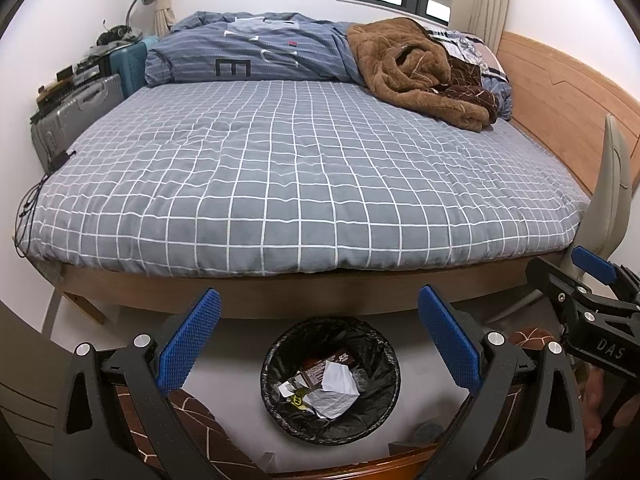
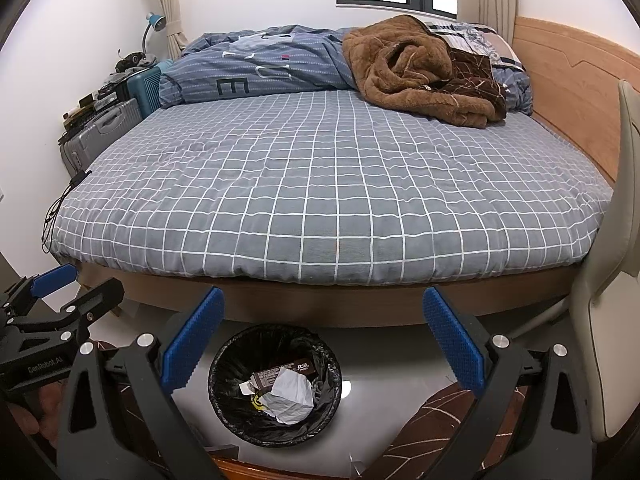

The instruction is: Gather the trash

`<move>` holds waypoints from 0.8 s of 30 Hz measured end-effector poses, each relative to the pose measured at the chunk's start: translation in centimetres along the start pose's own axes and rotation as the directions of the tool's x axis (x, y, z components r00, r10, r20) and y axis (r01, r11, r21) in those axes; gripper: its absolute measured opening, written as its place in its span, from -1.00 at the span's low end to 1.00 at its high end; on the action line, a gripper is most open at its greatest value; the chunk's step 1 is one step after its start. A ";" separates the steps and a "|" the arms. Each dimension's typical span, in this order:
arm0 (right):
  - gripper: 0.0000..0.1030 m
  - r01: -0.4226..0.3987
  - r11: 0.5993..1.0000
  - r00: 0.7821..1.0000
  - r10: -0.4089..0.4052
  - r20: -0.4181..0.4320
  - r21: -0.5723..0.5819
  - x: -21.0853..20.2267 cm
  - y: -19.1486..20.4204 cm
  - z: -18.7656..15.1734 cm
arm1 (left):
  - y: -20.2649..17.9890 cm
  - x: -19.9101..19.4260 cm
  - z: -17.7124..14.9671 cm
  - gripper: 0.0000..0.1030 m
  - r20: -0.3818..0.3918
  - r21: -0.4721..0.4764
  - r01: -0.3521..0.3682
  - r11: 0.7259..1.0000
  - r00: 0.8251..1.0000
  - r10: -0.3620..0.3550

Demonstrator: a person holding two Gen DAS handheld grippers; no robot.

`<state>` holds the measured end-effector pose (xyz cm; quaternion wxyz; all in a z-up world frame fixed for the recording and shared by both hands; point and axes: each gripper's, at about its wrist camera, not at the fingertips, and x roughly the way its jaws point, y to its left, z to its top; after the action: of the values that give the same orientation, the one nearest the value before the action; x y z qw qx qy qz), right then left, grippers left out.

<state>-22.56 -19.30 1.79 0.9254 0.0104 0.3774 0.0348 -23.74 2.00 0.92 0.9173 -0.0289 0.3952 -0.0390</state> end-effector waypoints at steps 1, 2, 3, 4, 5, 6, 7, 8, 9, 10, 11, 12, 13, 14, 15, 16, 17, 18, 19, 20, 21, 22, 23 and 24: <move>0.86 -0.001 1.000 1.000 0.001 -0.001 0.000 0.0 0.0 0.0 | 0.0 0.0 0.0 0.89 0.001 -0.001 0.000 1.000 1.000 0.000; 0.86 -0.001 1.000 1.000 0.001 0.001 0.000 0.0 0.0 0.1 | 0.0 0.0 0.0 0.89 0.001 -0.001 -0.001 1.000 1.000 0.001; 0.86 -0.002 1.000 1.000 0.002 0.001 -0.002 0.0 0.0 0.1 | 0.0 0.0 0.0 0.89 0.000 -0.002 -0.001 1.000 1.000 0.001; 0.86 -0.004 1.000 1.000 0.004 0.001 -0.004 0.0 0.0 0.2 | 0.0 0.0 0.0 0.89 0.001 -0.002 0.000 1.000 1.000 0.000; 0.86 -0.007 1.000 1.000 0.007 0.003 -0.002 0.0 0.0 0.2 | 0.1 0.0 0.0 0.89 0.001 0.000 -0.002 1.000 1.000 0.002; 0.85 -0.013 1.000 1.000 0.013 0.005 0.000 0.0 0.0 0.2 | 0.0 0.1 0.0 0.89 0.000 0.001 -0.003 1.000 1.000 0.003; 0.86 -0.012 1.000 1.000 0.012 0.004 -0.001 0.0 0.1 0.2 | 0.0 0.1 0.0 0.89 -0.001 0.001 -0.004 1.000 1.000 0.004; 0.85 -0.005 1.000 1.000 0.005 0.005 -0.003 0.0 0.1 0.2 | 0.0 0.2 0.0 0.89 -0.002 0.000 -0.003 1.000 1.000 0.003; 0.86 -0.006 1.000 1.000 0.006 0.006 -0.004 -0.1 0.1 0.2 | 0.0 0.2 -0.1 0.89 -0.002 -0.001 -0.003 1.000 1.000 0.003; 0.86 -0.008 1.000 1.000 0.008 0.004 -0.004 -0.1 0.0 0.2 | -0.1 0.1 -0.1 0.89 -0.001 0.000 -0.004 1.000 1.000 0.004; 0.85 -0.009 1.000 1.000 0.009 0.003 -0.005 0.0 0.1 0.2 | -0.1 0.1 -0.2 0.89 -0.001 0.000 -0.006 1.000 1.000 0.006; 0.86 -0.008 1.000 1.000 0.008 0.003 -0.007 0.0 0.1 0.1 | -0.1 0.1 -0.2 0.89 -0.002 0.000 -0.006 1.000 1.000 0.006; 0.86 -0.010 1.000 1.000 0.010 0.003 -0.008 0.0 0.1 0.1 | -0.1 0.1 -0.2 0.89 -0.001 -0.002 -0.007 1.000 1.000 0.007; 0.86 -0.011 1.000 1.000 0.011 0.001 -0.009 0.0 0.1 0.1 | -0.1 0.1 -0.2 0.89 -0.002 -0.001 -0.007 1.000 1.000 0.007; 0.86 -0.012 1.000 1.000 0.012 0.001 -0.011 0.1 0.2 -0.1 | -0.1 0.2 -0.3 0.89 -0.004 -0.002 -0.006 1.000 1.000 0.006; 0.86 -0.011 1.000 1.000 0.011 -0.001 -0.013 0.1 0.3 -0.1 | -0.1 0.2 -0.3 0.89 -0.005 -0.001 -0.008 1.000 1.000 0.008; 0.86 -0.012 1.000 1.000 0.012 -0.002 -0.013 0.1 0.3 -0.2 | -0.1 0.1 -0.3 0.89 -0.005 -0.001 -0.010 1.000 1.000 0.010; 0.86 -0.013 1.000 1.000 0.013 -0.002 -0.014 0.2 0.3 -0.2 | -0.1 0.1 -0.4 0.89 -0.005 0.000 -0.012 1.000 1.000 0.012; 0.86 -0.012 1.000 1.000 0.012 -0.003 -0.015 0.2 0.4 -0.2 | -0.1 0.0 -0.3 0.89 -0.003 -0.001 -0.012 1.000 1.000 0.012; 0.86 -0.013 1.000 1.000 0.013 -0.003 -0.014 0.2 0.3 -0.2 | -0.1 0.0 -0.3 0.89 -0.002 0.000 -0.013 1.000 1.000 0.013; 0.85 -0.015 1.000 1.000 0.015 -0.002 -0.013 0.2 0.3 -0.2 | -0.1 0.0 -0.3 0.89 -0.002 0.002 -0.015 1.000 1.000 0.015; 0.86 -0.014 1.000 1.000 0.014 -0.002 -0.015 0.2 0.4 -0.2 | -0.1 0.0 -0.3 0.89 -0.002 0.004 -0.019 1.000 1.000 0.019; 0.86 -0.012 1.000 1.000 0.012 -0.001 -0.014 0.2 0.4 -0.3 | -0.1 0.0 -0.3 0.89 -0.004 0.008 -0.030 1.000 1.000 0.030; 0.86 -0.014 1.000 1.000 0.014 -0.001 -0.013 0.2 0.4 -0.3 | -0.2 0.0 -0.3 0.89 -0.002 0.018 -0.059 0.998 0.998 0.059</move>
<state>-22.64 -18.86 1.46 0.9250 0.0068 0.3775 0.0437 -24.02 1.76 0.72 0.9179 -0.0087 0.3965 -0.0153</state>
